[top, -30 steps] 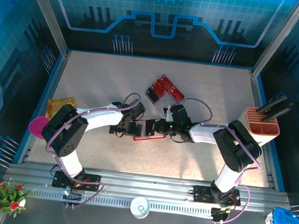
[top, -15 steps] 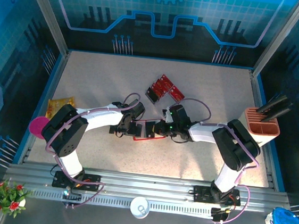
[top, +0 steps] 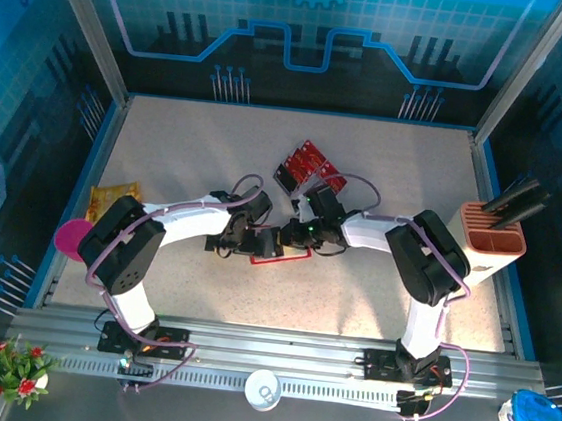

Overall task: Put the credit cards into the card holder
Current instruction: Insert the credit card into the card slot.

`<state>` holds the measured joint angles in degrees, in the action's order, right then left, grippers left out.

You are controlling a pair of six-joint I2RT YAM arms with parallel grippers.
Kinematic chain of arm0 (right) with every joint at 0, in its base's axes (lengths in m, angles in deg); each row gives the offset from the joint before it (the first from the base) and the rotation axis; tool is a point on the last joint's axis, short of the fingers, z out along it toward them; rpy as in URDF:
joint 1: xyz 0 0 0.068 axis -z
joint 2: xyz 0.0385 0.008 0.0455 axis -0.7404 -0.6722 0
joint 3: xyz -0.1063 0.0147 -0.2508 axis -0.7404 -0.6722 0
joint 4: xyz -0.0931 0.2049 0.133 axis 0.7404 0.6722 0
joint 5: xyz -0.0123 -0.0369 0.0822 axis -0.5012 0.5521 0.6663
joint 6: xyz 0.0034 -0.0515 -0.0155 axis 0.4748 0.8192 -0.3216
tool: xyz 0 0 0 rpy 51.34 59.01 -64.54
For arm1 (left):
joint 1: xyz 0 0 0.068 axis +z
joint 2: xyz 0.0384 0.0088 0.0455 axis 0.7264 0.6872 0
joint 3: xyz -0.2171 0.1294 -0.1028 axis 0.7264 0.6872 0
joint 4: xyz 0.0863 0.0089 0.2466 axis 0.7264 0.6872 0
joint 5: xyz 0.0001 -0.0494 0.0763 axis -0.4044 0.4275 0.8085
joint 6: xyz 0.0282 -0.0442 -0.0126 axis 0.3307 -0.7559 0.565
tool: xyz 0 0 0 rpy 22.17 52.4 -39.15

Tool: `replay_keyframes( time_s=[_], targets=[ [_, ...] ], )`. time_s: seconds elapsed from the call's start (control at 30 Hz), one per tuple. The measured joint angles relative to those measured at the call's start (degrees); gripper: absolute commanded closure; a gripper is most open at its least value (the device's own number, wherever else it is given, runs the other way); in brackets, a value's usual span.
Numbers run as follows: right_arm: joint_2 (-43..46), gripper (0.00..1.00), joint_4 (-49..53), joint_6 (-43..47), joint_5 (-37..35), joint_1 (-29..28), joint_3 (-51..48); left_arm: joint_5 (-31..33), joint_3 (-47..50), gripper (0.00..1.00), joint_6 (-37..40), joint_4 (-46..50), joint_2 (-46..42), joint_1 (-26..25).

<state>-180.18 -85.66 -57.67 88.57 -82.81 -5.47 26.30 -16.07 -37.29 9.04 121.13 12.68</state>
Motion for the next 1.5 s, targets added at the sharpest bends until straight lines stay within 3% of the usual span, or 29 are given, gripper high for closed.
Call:
replay_keyframes(
  time_s=[0.1,0.27,0.33,0.53,0.67,1.03,1.5],
  targets=[
    [0.2,0.64,2.8,1.4,-0.2,-0.6,1.6,-0.9,-0.2,0.01,0.1,0.1,0.0,1.2],
    [3.6,0.61,9.3,2.4,-2.7,-0.6,1.8,-1.6,-0.2,0.01,0.1,0.1,-2.3,5.0],
    [5.2,0.64,11.4,2.7,-3.6,-0.6,1.8,-2.1,-0.2,0.01,-0.1,0.1,-4.0,6.4],
    [6.9,0.88,17.1,3.3,-7.5,-0.7,4.1,-3.1,0.0,0.01,-0.4,0.0,-6.2,8.4],
    [5.7,0.94,20.3,3.7,-10.2,-1.3,7.6,-3.5,0.4,0.01,-0.5,0.1,-5.9,8.7],
    [-1.1,0.96,23.3,3.7,-14.3,-4.2,12.6,-3.5,0.4,0.01,0.1,0.2,-1.2,9.1],
    [-2.8,0.97,24.0,2.4,-16.2,-6.5,14.4,-3.5,-0.5,0.01,2.8,1.1,1.4,9.6]
  ],
)
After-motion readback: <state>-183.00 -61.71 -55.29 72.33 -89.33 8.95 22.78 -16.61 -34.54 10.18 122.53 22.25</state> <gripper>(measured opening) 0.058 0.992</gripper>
